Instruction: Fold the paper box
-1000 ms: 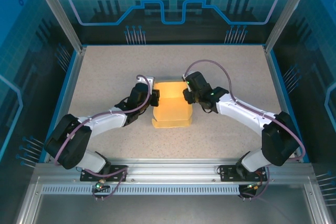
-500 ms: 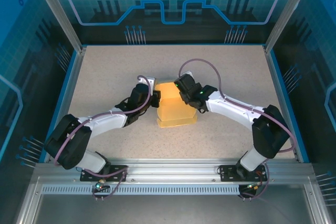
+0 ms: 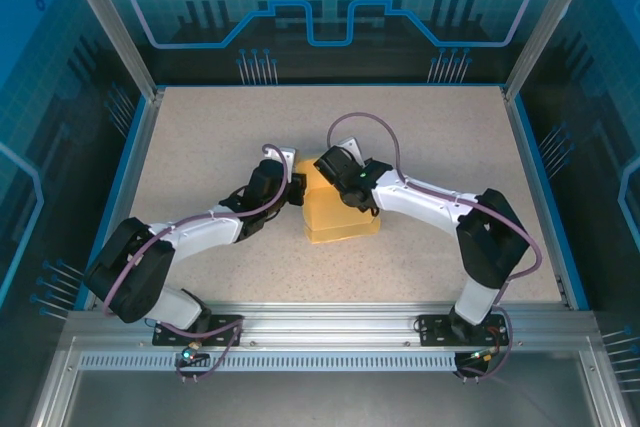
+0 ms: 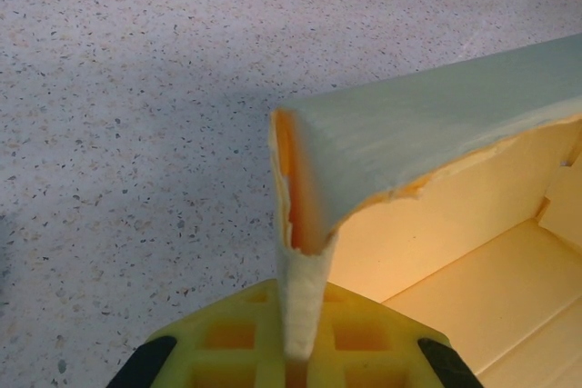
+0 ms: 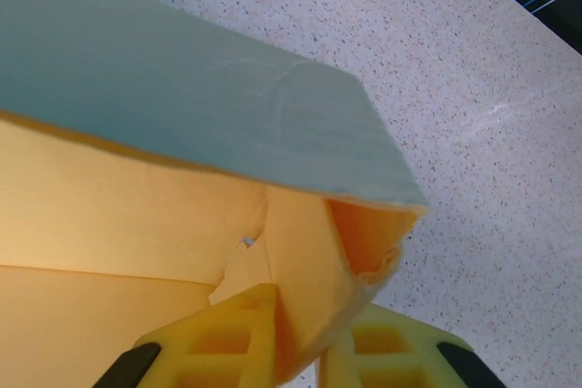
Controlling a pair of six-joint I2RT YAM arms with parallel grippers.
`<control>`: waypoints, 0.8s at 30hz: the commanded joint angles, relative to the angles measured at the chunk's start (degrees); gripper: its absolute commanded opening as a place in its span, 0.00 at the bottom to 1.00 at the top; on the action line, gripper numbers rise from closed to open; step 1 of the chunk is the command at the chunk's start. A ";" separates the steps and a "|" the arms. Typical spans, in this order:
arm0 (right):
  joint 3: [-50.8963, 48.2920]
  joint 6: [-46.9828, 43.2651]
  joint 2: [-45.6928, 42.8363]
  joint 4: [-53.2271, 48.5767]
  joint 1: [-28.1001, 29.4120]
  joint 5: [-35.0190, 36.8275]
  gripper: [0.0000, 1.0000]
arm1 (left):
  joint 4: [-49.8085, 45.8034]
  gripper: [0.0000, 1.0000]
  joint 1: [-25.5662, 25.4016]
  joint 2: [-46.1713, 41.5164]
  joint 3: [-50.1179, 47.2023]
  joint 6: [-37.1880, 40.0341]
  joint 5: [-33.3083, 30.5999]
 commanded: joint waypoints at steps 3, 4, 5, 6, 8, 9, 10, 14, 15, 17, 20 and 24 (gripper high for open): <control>0.44 -2.65 -1.56 -2.66 -0.65 0.06 0.19 | -1.19 0.00 0.30 -1.51 -0.44 0.27 -1.41; 0.06 -2.71 -2.55 -1.85 -0.83 -2.06 0.20 | -1.15 0.00 0.33 -1.50 -0.48 0.27 -1.54; -0.27 -2.71 -3.51 -1.16 -1.05 -4.23 0.22 | -1.09 0.00 0.30 -1.50 -0.54 0.27 -1.56; -0.55 -2.71 -4.24 -0.62 -1.19 -6.11 0.23 | -1.07 0.00 0.33 -1.50 -0.49 0.29 -1.56; -1.04 -2.21 -5.83 0.14 -1.70 -10.09 0.27 | -0.99 0.00 0.33 -1.30 -0.42 0.19 -1.43; -1.22 -1.90 -6.36 0.21 -1.96 -11.31 0.29 | -0.90 0.00 0.29 -1.26 -0.43 0.18 -1.43; -1.34 -1.54 -6.83 0.34 -2.07 -12.41 0.32 | -0.87 0.00 0.33 -1.09 -0.37 0.11 -1.30; -1.73 -0.86 -8.02 0.17 -2.43 -14.92 0.45 | -0.80 0.00 0.29 -0.91 -0.24 0.10 -1.00; -1.94 -0.79 -8.25 0.24 -2.43 -15.48 0.49 | -0.78 0.00 0.35 -0.82 -0.12 0.11 -1.07; -2.20 -0.23 -9.02 0.40 -2.60 -16.82 0.57 | -0.85 0.00 0.31 -0.80 -0.02 0.16 -1.00; -3.13 0.26 -11.23 1.72 -3.32 -21.22 0.64 | -1.09 0.00 0.31 -0.81 0.06 0.27 -0.97; -5.28 0.09 -15.61 5.89 -5.16 -32.08 0.67 | -1.42 0.00 0.35 -0.78 -0.03 0.46 -1.23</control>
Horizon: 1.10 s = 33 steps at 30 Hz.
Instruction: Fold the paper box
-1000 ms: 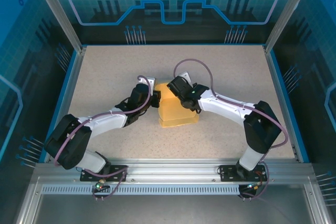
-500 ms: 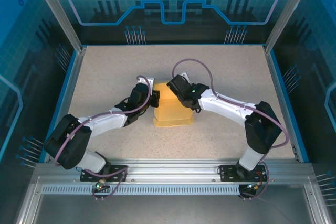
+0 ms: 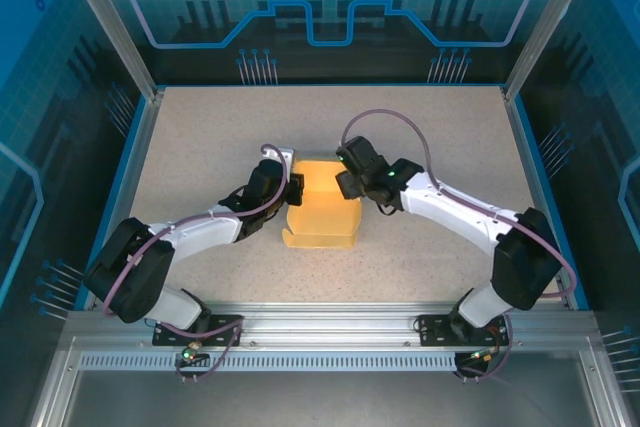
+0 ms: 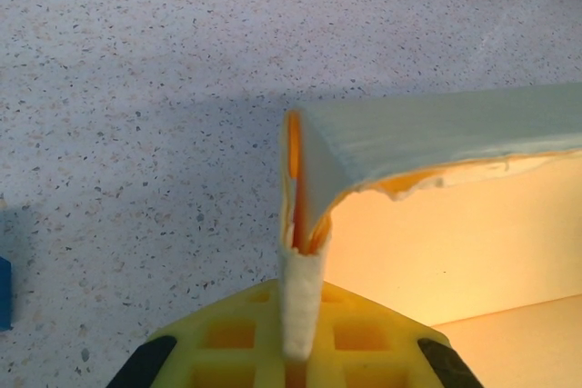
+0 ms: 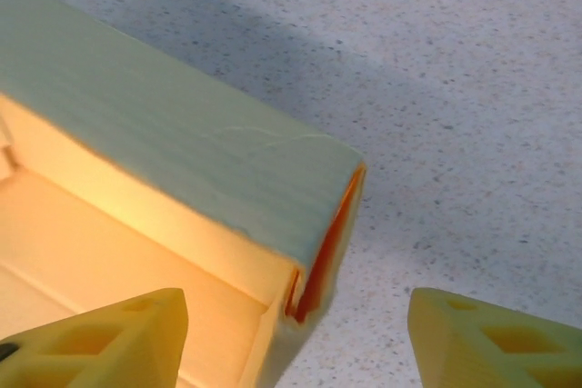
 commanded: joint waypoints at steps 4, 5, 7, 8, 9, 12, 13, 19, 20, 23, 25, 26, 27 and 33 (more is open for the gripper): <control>-2.04 -0.02 -6.37 4.46 -2.46 -13.64 0.68 | -0.71 0.00 0.08 -0.87 0.07 0.45 -0.51; -2.04 -0.03 -6.37 3.56 -2.45 -12.75 0.68 | -0.71 0.00 0.08 -0.95 0.11 0.41 -0.54; -2.33 0.06 -6.13 1.47 -2.42 -10.40 0.68 | -0.73 0.00 0.11 -1.06 0.16 0.41 -0.41; -2.92 0.15 -6.22 1.12 -2.40 -9.62 0.68 | -0.67 0.00 0.14 -1.13 0.15 0.40 -0.44; -3.62 0.39 -6.60 1.07 -2.36 -9.04 0.68 | -0.67 0.00 0.07 -1.08 0.27 0.32 -0.18; -5.60 0.29 -8.21 1.54 -2.57 -8.41 0.68 | -1.05 0.00 0.14 -1.13 0.42 0.49 -0.16; -5.88 -0.28 -8.82 1.67 -2.64 -8.68 0.68 | -1.30 0.00 0.08 -1.24 0.34 0.65 -0.16; -5.85 -0.85 -8.50 2.70 -3.77 -10.51 0.68 | -1.42 0.00 0.07 -1.92 -0.35 0.35 -0.48; -5.23 -0.42 -7.67 2.47 -3.68 -10.21 0.67 | -1.42 0.00 0.09 -1.94 -0.41 0.17 -0.44; -2.79 0.57 -4.60 1.85 -2.85 -7.71 0.63 | -1.33 0.00 0.09 -1.94 -0.29 -0.02 -0.11; -0.78 1.51 -2.44 0.82 -2.00 -4.49 0.60 | -1.44 0.00 0.08 -1.93 -0.19 -0.02 0.09; 0.19 1.89 -1.44 0.05 -1.61 -2.85 0.57 | -1.44 0.00 0.09 -1.94 -0.15 -0.03 0.11; 1.28 2.31 -0.31 -0.84 -1.20 -0.64 0.55 | -1.49 0.00 0.08 -2.07 -0.12 -0.03 0.16; 5.15 3.78 4.46 -2.94 0.70 6.66 0.39 | -1.20 0.00 0.07 -2.23 -0.20 -0.12 0.20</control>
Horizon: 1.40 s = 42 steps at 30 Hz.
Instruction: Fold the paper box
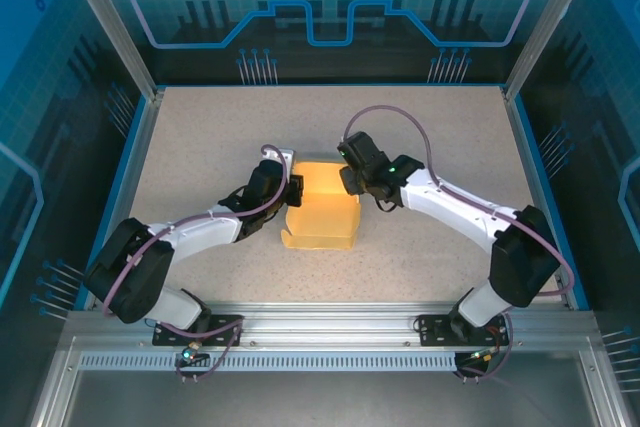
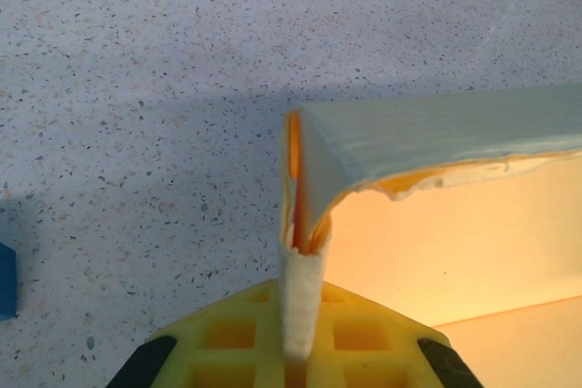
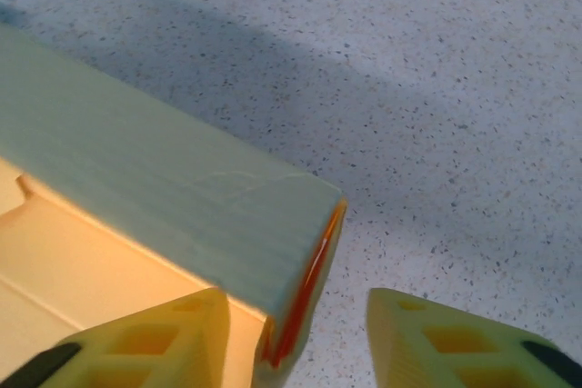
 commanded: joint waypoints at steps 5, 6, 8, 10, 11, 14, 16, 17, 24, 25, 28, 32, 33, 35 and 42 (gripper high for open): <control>6.36 1.49 5.87 -5.98 2.84 12.05 0.30 | 0.15 0.00 0.11 -1.88 -0.19 -0.04 0.22; 6.80 1.48 6.48 -6.53 3.19 12.99 0.29 | 0.17 0.00 0.14 -1.88 -0.14 -0.04 0.27; 7.60 1.48 7.40 -7.41 3.63 14.83 0.26 | 0.17 0.00 0.13 -1.88 -0.19 0.01 0.26; 8.38 1.38 8.24 -8.37 3.87 16.60 0.23 | 0.18 0.00 0.13 -1.88 -0.19 -0.03 0.31; 8.73 1.32 8.62 -8.81 4.00 17.38 0.22 | 0.26 0.00 0.10 -1.88 -0.19 -0.04 0.30; 9.83 1.15 9.83 -10.35 4.18 19.53 0.19 | 0.27 0.00 0.12 -1.88 -0.22 -0.12 0.32; 10.29 1.13 10.48 -11.19 4.17 20.83 0.18 | 0.17 0.00 0.13 -1.88 -0.22 -0.09 0.30; 10.38 1.13 10.66 -11.46 4.16 21.31 0.17 | 0.18 0.00 0.15 -1.95 -0.20 -0.19 0.25; 11.05 1.26 11.80 -13.22 4.23 24.00 0.14 | 0.09 0.00 0.09 -1.97 -0.20 -0.12 0.25; 11.05 1.26 11.89 -13.44 4.14 24.33 0.14 | 0.08 0.00 0.13 -1.97 -0.20 -0.11 0.23; 10.93 1.00 11.31 -12.83 4.26 23.13 0.16 | -0.02 0.00 0.13 -1.83 -0.29 -0.07 0.11; 9.47 -1.12 8.97 -8.49 4.44 16.58 0.33 | -0.18 0.00 0.11 -1.36 -0.28 0.05 -0.07; 9.27 -1.65 8.44 -7.62 4.66 15.08 0.37 | -0.37 0.00 0.12 -1.27 -0.28 0.13 -0.12; 8.79 -2.44 7.51 -5.85 5.10 11.72 0.48 | -0.98 0.00 0.07 -1.18 -0.37 0.40 -0.37; 5.94 -4.55 2.10 1.13 6.29 -0.19 0.66 | -6.84 0.00 1.01 -2.23 0.32 1.28 0.46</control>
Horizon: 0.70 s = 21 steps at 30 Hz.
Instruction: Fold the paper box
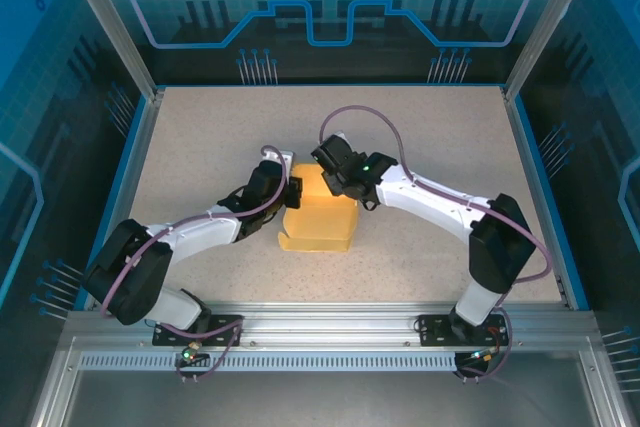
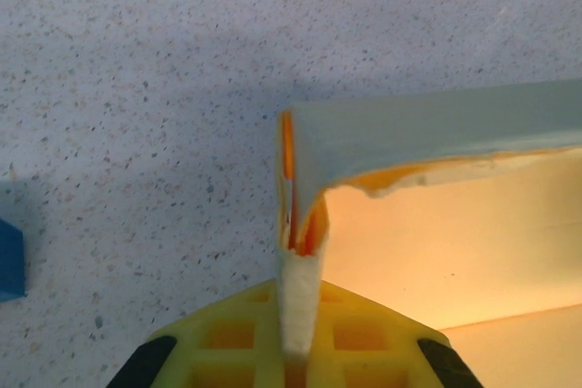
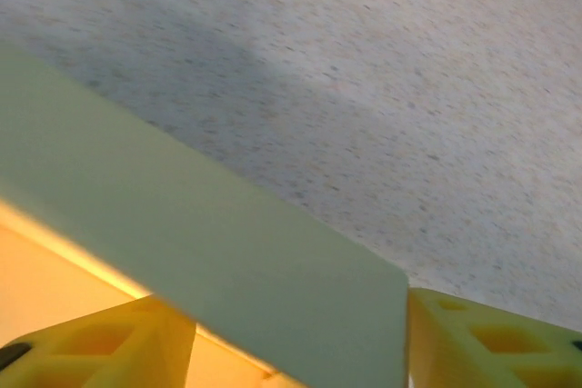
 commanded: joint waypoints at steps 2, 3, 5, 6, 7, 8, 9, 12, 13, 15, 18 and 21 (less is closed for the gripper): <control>-1.89 -2.10 -5.84 5.72 1.07 -8.60 0.67 | -5.52 0.00 1.10 -2.28 0.29 1.28 0.73; -2.74 -2.43 -7.25 6.54 1.10 -9.65 0.68 | -6.82 0.00 1.38 -2.55 0.50 1.44 1.31; -4.52 -2.82 -10.07 8.10 1.11 -11.06 0.68 | -9.71 0.00 1.82 -2.86 0.99 2.08 2.23; -5.48 -3.10 -11.55 8.84 1.16 -11.50 0.69 | -11.33 0.00 2.09 -2.99 1.14 2.36 2.56; -6.38 -3.35 -12.97 9.45 1.06 -11.70 0.69 | -12.65 0.00 2.46 -3.26 1.29 2.73 3.19; -7.14 -3.65 -14.18 9.98 0.97 -11.87 0.70 | -13.72 0.00 2.80 -3.39 1.22 2.86 4.09; -7.93 -4.03 -15.30 10.38 0.90 -12.04 0.70 | -15.21 0.00 3.30 -3.61 1.38 2.95 5.50; -9.49 -4.61 -17.43 10.82 -0.26 -12.67 0.70 | -20.22 0.00 4.03 -3.68 2.71 3.50 8.62; -10.06 -4.60 -17.84 10.94 -0.79 -12.79 0.70 | -22.34 0.00 4.01 -3.53 3.32 3.92 9.55; -10.99 -4.54 -18.61 10.72 -2.03 -13.45 0.70 | -24.95 0.00 4.02 -2.94 4.30 4.17 10.88; -14.82 -4.04 -20.74 12.29 -4.39 -14.73 0.71 | -30.46 0.00 4.01 0.04 7.69 5.22 13.75; -17.37 -1.89 -21.50 12.53 -9.03 -22.48 0.71 | -34.49 0.00 3.69 2.60 10.70 5.76 16.00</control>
